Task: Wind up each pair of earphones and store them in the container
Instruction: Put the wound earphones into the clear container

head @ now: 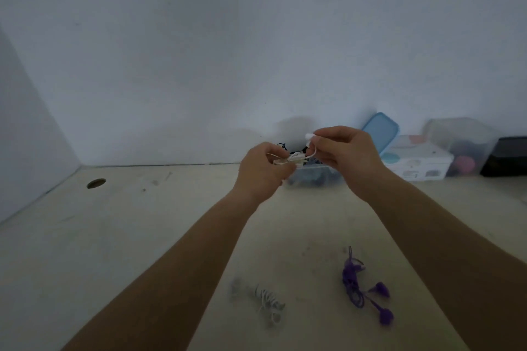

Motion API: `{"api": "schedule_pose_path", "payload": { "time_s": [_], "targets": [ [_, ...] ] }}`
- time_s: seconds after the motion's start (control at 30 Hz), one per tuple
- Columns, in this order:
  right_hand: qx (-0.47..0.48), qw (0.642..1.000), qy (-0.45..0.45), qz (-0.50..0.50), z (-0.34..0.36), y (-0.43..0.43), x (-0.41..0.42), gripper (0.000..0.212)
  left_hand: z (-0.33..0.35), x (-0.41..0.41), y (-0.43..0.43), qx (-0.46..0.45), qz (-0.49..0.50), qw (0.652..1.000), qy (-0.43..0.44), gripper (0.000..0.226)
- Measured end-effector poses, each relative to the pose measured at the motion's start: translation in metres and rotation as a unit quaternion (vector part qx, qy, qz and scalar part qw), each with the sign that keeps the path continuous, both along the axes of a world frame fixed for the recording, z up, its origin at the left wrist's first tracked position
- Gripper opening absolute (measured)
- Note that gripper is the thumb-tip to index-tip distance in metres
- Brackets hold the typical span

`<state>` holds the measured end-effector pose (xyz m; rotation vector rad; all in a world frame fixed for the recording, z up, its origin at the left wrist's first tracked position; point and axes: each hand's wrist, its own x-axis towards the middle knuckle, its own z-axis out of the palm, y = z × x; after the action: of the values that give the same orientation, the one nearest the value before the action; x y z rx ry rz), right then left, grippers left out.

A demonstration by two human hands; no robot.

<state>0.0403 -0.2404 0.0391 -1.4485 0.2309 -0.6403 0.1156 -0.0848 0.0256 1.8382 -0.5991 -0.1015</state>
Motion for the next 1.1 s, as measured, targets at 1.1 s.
{"api": "schedule_pose_path", "payload": {
  "time_s": [1.1],
  "targets": [
    [-0.463,0.866,0.185,-0.043,-0.010,-0.048,0.075,0.048,-0.012,0.074,-0.022,0.139,0.038,0.980,-0.136,0.016]
  ]
}}
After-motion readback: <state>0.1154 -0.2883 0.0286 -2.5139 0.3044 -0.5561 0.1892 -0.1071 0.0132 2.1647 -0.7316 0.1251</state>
